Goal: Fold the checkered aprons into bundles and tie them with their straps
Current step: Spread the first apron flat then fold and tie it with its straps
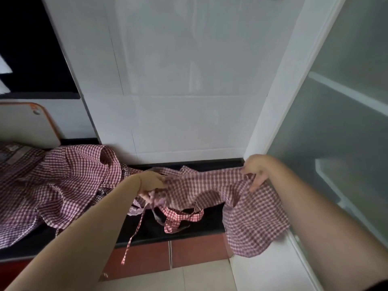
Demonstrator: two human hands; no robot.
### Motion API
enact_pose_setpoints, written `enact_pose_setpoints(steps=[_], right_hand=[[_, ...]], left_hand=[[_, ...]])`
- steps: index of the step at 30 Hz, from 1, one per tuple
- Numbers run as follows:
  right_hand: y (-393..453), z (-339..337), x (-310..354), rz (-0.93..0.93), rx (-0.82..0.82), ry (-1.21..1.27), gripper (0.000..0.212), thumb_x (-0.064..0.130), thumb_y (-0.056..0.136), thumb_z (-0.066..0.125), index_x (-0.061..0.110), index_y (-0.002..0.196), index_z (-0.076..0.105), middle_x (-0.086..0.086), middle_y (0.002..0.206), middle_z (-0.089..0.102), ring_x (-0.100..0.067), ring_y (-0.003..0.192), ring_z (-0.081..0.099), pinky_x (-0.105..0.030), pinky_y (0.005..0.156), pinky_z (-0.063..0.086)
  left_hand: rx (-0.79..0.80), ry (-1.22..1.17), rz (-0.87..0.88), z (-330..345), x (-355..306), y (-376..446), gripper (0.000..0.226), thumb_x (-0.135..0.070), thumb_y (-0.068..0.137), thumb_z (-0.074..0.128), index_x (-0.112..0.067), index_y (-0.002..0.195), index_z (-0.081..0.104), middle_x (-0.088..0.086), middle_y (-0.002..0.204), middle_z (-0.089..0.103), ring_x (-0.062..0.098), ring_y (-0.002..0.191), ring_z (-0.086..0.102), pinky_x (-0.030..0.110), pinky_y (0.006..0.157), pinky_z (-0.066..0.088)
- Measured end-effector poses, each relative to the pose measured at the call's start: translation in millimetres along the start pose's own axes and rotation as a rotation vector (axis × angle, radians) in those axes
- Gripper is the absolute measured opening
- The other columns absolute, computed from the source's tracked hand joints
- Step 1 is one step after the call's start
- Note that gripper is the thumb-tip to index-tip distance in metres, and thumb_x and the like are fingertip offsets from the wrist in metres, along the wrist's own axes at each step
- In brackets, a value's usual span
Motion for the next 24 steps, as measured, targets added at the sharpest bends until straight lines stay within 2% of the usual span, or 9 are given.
enact_pose_setpoints(steps=[1,3,5,9,11,13,17,21,24], right_hand=[[2.8,2.4,0.7,-0.006,0.034,-0.033,0.027,0.010,0.095,0.059,-0.002,0.119,0.063,-0.012,0.096,0.069,-0.018,0.064,0.060,-0.027,0.057,0.052],[14.7,-11.9,16.7,-0.110,-0.110,-0.061,0.020,0.012,0.099,0.052,0.003,0.108,0.066,-0.018,0.109,0.069,-0.022,0.072,0.060,-0.028,0.062,0.046],[15.3,-43.0,42.7,-0.244,-0.415,-0.002,0.022,0.011,0.101,0.044,0.004,0.099,0.065,-0.021,0.112,0.065,-0.030,0.090,0.062,-0.028,0.069,0.038],[-39.7,-110.2,85.1,-0.587,-1.036,0.211,0.020,0.001,0.098,0.046,-0.001,0.108,0.064,-0.023,0.125,0.050,-0.035,0.108,0.057,-0.030,0.090,0.041],[-68.9,-135.8,92.3,-0.686,-1.251,0.205,0.021,-0.002,0.095,0.050,-0.001,0.108,0.066,-0.025,0.137,0.045,-0.037,0.124,0.051,-0.035,0.103,0.043],[-80.3,-146.1,90.2,-0.711,-1.320,0.206,0.021,-0.002,0.094,0.051,0.000,0.108,0.066,-0.025,0.142,0.043,-0.037,0.130,0.047,-0.036,0.108,0.042],[-70.9,-126.4,72.7,-0.669,-1.246,0.143,0.014,0.007,0.091,0.053,-0.004,0.086,0.061,-0.019,0.105,0.052,-0.033,0.096,0.055,-0.040,0.083,0.047],[-19.7,-65.6,43.7,-0.413,-0.788,-0.010,0.026,0.021,0.093,0.050,0.004,0.076,0.058,-0.007,0.078,0.050,-0.029,0.080,0.055,-0.031,0.066,0.038],[12.3,-4.7,25.8,-0.333,-0.383,-0.139,0.025,0.028,0.090,0.054,0.005,0.096,0.063,-0.008,0.093,0.062,-0.031,0.090,0.063,-0.031,0.071,0.042]], left_hand=[[-0.009,0.083,-0.045,-0.8,-2.3,2.5,0.028,-0.026,0.101,0.056,-0.009,0.123,0.062,0.008,0.085,0.072,0.014,0.060,0.062,0.028,0.061,0.057],[-0.207,0.183,-0.047,-21.1,-18.3,11.0,0.032,-0.021,0.103,0.050,-0.001,0.126,0.061,0.012,0.102,0.073,0.013,0.063,0.059,0.022,0.055,0.051],[-0.560,0.209,-0.005,-51.9,-46.4,5.7,0.027,-0.014,0.103,0.047,-0.002,0.123,0.060,0.016,0.122,0.067,0.022,0.089,0.066,0.029,0.076,0.056],[-1.189,-0.515,0.383,-102.6,-96.2,-66.4,0.022,-0.009,0.100,0.042,-0.007,0.117,0.056,0.008,0.108,0.061,0.022,0.093,0.055,0.027,0.076,0.041],[-1.356,-0.420,0.604,-118.0,-124.3,-106.2,0.029,-0.002,0.094,0.043,-0.007,0.120,0.056,0.008,0.115,0.060,0.020,0.103,0.053,0.027,0.086,0.042],[-1.438,-0.215,0.691,-121.9,-138.5,-123.6,0.036,0.001,0.089,0.046,-0.004,0.123,0.056,0.013,0.125,0.057,0.027,0.120,0.049,0.035,0.102,0.040],[-1.340,0.011,0.537,-98.5,-120.7,-108.4,0.017,-0.014,0.095,0.051,-0.006,0.108,0.058,0.016,0.117,0.058,0.029,0.115,0.047,0.042,0.098,0.040],[-1.061,0.310,0.216,-60.0,-77.1,-65.0,0.025,-0.034,0.097,0.048,-0.012,0.089,0.055,0.013,0.092,0.058,0.030,0.088,0.055,0.043,0.086,0.050],[-0.688,0.650,-0.031,-25.1,-42.7,-29.6,0.033,-0.040,0.096,0.044,-0.013,0.091,0.061,0.009,0.093,0.065,0.028,0.086,0.059,0.039,0.090,0.048]])
Point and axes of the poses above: each hand's wrist, its own y-axis towards the middle knuckle, its own z-axis out of the palm, x = y × z, the point moved 7 cm from there along y, towards the middle knuckle
